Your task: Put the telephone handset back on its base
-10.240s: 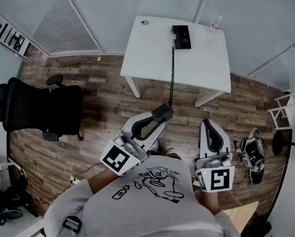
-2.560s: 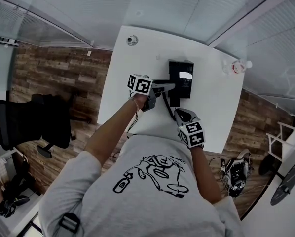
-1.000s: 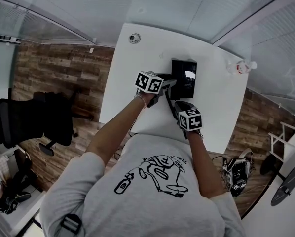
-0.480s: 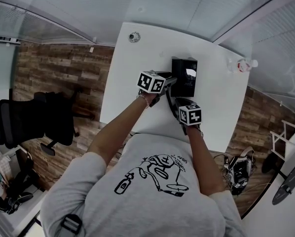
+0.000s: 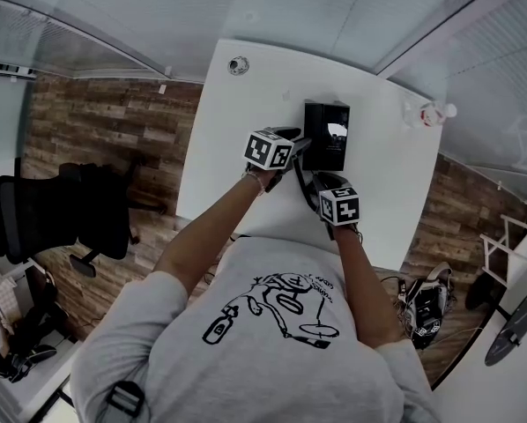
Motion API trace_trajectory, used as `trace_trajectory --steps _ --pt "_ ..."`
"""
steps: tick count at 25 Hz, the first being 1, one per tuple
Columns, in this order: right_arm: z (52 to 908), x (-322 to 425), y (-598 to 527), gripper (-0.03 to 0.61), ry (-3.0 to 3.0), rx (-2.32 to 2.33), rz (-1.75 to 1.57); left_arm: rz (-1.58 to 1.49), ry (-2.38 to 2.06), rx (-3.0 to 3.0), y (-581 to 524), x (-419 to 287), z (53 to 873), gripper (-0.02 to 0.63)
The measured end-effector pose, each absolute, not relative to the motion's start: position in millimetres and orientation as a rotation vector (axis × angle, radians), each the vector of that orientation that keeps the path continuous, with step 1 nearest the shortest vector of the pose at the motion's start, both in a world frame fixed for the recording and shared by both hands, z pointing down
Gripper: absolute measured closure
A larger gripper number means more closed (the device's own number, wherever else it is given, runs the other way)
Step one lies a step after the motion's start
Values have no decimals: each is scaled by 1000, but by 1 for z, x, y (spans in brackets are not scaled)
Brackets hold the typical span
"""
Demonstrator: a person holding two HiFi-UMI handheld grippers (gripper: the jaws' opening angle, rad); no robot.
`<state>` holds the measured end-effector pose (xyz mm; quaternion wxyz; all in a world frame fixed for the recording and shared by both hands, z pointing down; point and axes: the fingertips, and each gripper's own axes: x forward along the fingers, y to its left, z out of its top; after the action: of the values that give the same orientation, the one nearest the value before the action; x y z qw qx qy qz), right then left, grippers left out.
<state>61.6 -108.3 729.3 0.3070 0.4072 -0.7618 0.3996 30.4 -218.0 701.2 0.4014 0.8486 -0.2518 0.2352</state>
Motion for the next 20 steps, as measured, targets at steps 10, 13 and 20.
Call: trace_trajectory --steps 10,13,20 --pt "677 106 -111 566 -2070 1227 883 526 -801 2215 -193 10 662 466" --pt "649 121 -112 566 -2096 1284 801 484 -850 2259 -185 6 637 472" --pt "566 142 -114 566 -2196 1409 644 386 -914 2370 -163 2 570 490"
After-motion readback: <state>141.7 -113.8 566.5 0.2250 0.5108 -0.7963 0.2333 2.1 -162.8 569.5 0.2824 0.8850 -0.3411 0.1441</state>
